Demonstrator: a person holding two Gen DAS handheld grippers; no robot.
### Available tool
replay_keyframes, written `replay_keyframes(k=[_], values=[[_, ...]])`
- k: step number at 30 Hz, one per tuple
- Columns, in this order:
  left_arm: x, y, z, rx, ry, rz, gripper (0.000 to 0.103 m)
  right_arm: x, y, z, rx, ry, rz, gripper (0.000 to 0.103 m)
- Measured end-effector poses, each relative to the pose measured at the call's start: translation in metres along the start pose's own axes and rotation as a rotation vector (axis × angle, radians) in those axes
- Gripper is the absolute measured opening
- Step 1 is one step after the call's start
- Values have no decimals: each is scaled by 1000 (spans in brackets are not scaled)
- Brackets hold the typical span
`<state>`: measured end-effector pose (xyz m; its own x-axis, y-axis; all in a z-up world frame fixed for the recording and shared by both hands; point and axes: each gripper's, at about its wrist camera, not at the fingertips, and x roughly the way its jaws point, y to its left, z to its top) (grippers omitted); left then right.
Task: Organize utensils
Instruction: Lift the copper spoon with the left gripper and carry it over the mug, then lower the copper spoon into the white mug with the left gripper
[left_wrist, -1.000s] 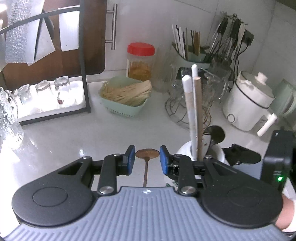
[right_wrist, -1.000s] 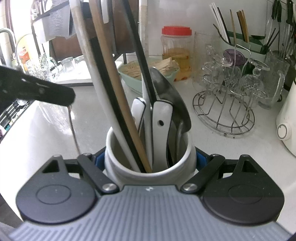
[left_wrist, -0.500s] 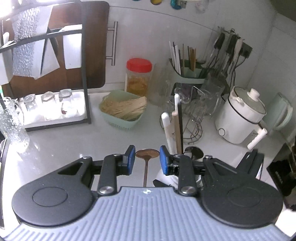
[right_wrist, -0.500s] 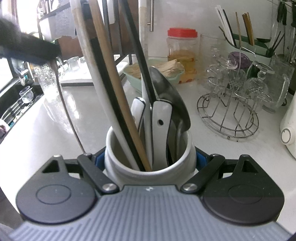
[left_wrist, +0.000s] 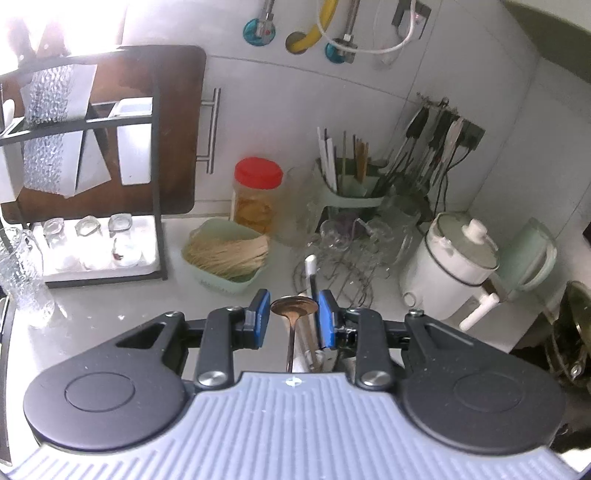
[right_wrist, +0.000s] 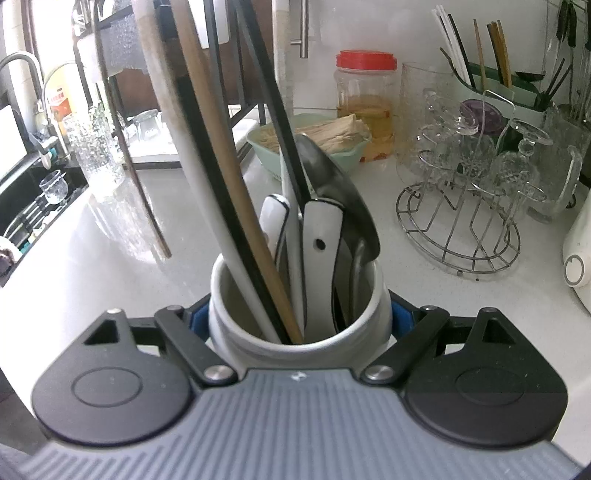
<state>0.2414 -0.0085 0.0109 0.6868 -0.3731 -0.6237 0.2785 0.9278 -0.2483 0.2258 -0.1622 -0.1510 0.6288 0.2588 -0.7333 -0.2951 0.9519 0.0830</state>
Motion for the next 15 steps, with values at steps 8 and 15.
replay_keyframes(k=[8, 15], values=[[-3, -6, 7, -2, -35, -37, 33, 6, 4, 3, -14, -10, 21, 91], [14, -12, 2, 30, -29, -54, 33, 10, 6, 6, -28, -14, 37, 91]])
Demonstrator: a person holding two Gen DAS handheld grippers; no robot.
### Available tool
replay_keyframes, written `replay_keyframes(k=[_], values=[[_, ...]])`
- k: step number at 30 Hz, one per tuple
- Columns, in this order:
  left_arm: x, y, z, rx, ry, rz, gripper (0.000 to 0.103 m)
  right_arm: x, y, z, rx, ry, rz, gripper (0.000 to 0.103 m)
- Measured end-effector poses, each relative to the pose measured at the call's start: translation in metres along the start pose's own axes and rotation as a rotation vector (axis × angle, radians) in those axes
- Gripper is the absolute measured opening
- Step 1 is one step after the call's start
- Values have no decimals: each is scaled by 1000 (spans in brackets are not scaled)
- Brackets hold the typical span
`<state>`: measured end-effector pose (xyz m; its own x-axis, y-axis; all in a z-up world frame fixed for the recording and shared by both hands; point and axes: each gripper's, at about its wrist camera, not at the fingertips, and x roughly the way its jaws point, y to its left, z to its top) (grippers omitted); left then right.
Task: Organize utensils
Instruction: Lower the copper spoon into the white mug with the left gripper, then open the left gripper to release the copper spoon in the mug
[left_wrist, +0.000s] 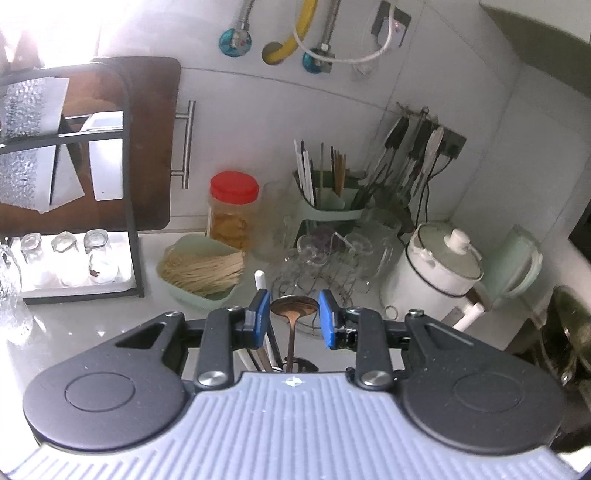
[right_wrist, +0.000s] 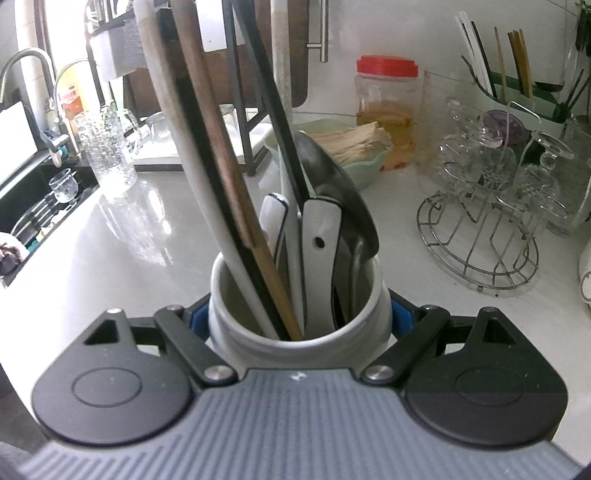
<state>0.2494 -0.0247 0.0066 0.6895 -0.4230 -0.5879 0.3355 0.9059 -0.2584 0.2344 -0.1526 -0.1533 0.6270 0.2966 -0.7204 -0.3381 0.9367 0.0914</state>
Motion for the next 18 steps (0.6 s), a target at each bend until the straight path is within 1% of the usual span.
replay_keyframes(k=[4, 8, 11, 18], values=[[15, 0, -6, 5, 50, -31, 33, 2, 1, 1, -6, -1, 7, 91], [31, -2, -16, 43, 110, -23, 33, 3, 2, 1, -14, 0, 13, 91], [44, 2, -20, 34, 163, -31, 33, 4, 1, 2, -19, 0, 19, 91], [64, 4, -22, 48, 222, -38, 33, 5, 0, 2, -24, -11, 31, 91]])
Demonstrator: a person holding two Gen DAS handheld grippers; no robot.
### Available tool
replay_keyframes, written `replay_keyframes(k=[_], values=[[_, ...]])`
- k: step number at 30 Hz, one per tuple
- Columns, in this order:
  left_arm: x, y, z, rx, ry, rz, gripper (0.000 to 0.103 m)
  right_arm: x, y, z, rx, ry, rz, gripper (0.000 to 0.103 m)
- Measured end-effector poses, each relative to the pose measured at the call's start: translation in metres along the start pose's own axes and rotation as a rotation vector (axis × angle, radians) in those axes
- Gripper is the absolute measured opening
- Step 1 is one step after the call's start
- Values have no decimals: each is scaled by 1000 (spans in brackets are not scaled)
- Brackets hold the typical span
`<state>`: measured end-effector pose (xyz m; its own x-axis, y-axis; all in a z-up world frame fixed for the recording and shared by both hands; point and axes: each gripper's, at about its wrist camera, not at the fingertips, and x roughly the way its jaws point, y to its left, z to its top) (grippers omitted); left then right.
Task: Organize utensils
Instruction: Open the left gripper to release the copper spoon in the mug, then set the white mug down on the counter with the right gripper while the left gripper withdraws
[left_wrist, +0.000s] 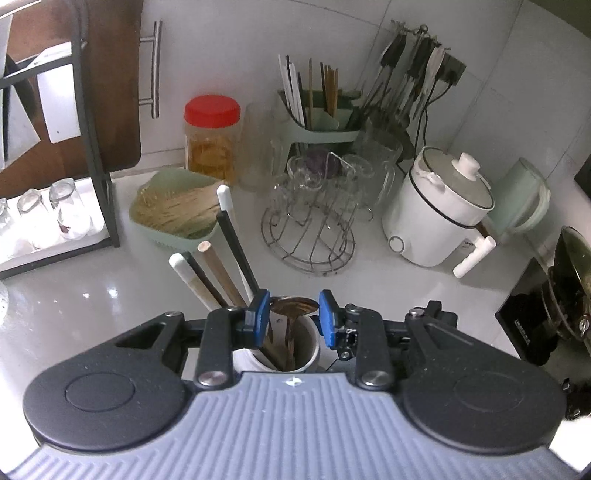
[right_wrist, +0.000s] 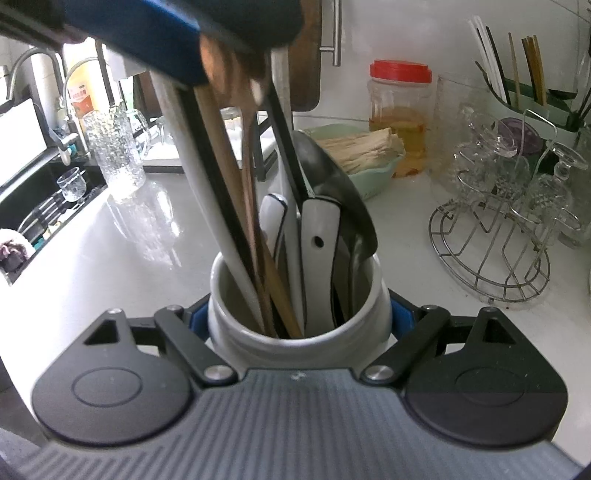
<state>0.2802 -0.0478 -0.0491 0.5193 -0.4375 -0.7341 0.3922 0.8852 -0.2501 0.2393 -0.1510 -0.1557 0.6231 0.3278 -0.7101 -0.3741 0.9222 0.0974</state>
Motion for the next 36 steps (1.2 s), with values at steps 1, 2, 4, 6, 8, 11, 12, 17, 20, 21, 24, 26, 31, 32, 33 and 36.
replay_keyframes(k=[1, 2, 4, 6, 8, 11, 12, 17, 20, 21, 24, 26, 31, 32, 33, 36], values=[[1, 0, 1, 1, 5, -5, 33, 0, 0, 0, -4, 2, -1, 91], [3, 0, 1, 3, 9, -10, 33, 0, 0, 1, -8, 3, -1, 91], [4, 1, 2, 6, 14, -13, 33, 0, 2, 1, -14, 5, -4, 91], [3, 2, 2, 5, 11, -17, 34, 0, 2, 1, -12, 5, -6, 91], [2, 4, 3, 1, 18, -22, 35, 0, 3, 1, -7, 6, -9, 91], [-2, 6, 3, 1, 16, -27, 53, 1, 3, 2, 6, 11, -16, 91], [-5, 6, 3, 5, 9, -26, 56, 1, 3, 2, 9, 14, -20, 91], [-24, 8, 6, 12, -19, -27, 69, 0, 1, 5, 53, 27, -32, 91], [-39, 13, 9, 21, -51, -23, 84, -8, -3, 10, 109, -8, -36, 103], [-43, 15, 10, 23, -60, -18, 88, -10, -3, 12, 115, -13, -46, 103], [-55, 22, 14, 22, -78, -9, 91, -19, -3, 19, 149, -18, -66, 103], [-62, 28, 17, 20, -81, -6, 93, -27, -3, 24, 173, -18, -75, 103], [-90, 35, 27, 23, -117, 56, 93, -56, -4, 39, 212, -44, -105, 103], [-97, 34, 29, 29, -134, 71, 93, -63, -5, 43, 214, -50, -112, 103], [-105, 33, 31, 36, -152, 88, 93, -67, -6, 46, 212, -52, -120, 103], [-122, 29, 34, 19, -184, 111, 93, -88, -8, 54, 214, -86, -113, 103]])
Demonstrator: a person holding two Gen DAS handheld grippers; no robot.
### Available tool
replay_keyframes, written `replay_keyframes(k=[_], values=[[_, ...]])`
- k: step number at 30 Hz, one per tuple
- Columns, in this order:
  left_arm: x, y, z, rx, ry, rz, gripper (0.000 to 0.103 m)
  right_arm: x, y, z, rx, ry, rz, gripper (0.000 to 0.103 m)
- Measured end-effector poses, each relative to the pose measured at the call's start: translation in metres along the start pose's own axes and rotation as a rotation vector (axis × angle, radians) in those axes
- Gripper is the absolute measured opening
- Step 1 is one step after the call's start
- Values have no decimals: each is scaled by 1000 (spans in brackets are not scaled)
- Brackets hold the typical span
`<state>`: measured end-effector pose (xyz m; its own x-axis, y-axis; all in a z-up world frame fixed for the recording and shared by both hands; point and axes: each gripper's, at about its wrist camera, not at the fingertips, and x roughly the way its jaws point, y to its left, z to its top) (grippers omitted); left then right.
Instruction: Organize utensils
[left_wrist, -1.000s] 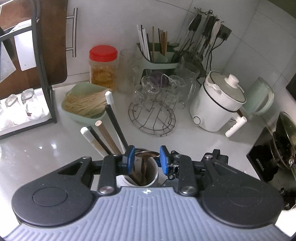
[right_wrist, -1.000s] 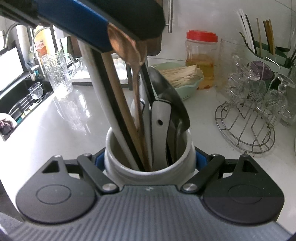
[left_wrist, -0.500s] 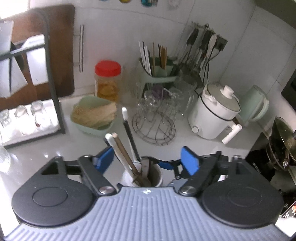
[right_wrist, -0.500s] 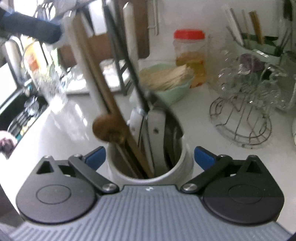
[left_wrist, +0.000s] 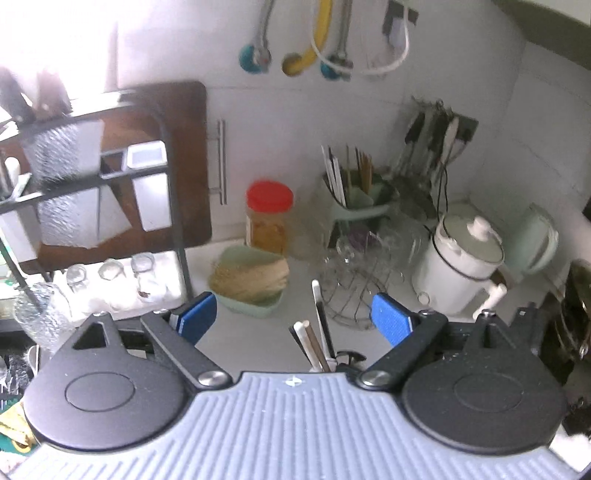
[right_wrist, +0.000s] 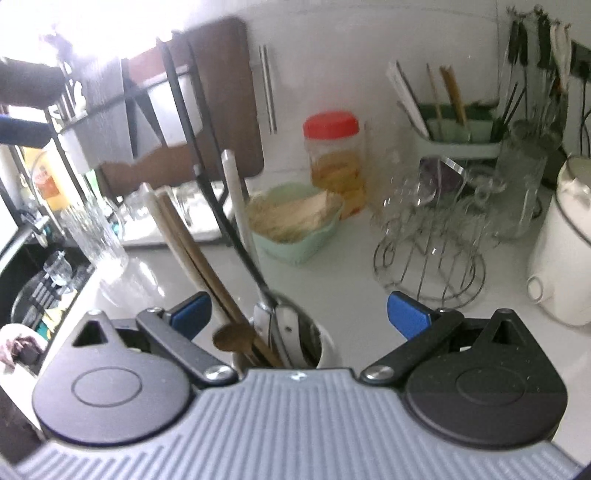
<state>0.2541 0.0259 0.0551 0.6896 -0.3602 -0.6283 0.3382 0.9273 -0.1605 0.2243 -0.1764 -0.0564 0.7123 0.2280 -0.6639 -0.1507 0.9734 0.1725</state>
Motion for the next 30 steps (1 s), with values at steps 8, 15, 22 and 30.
replay_keyframes(k=[8, 15, 22, 30], values=[[-41, -23, -16, -83, -67, 93, 94, -62, -10, 15, -11, -89, 35, 103], [-72, -51, -54, -156, -91, 180, 95, -118, -26, 10, -21, -126, 31, 103], [-90, -78, -89, -192, -78, 209, 95, -149, -38, -6, -10, -121, 39, 103], [-106, -97, -118, -199, -49, 248, 95, -183, -39, -27, 0, -156, 40, 103]])
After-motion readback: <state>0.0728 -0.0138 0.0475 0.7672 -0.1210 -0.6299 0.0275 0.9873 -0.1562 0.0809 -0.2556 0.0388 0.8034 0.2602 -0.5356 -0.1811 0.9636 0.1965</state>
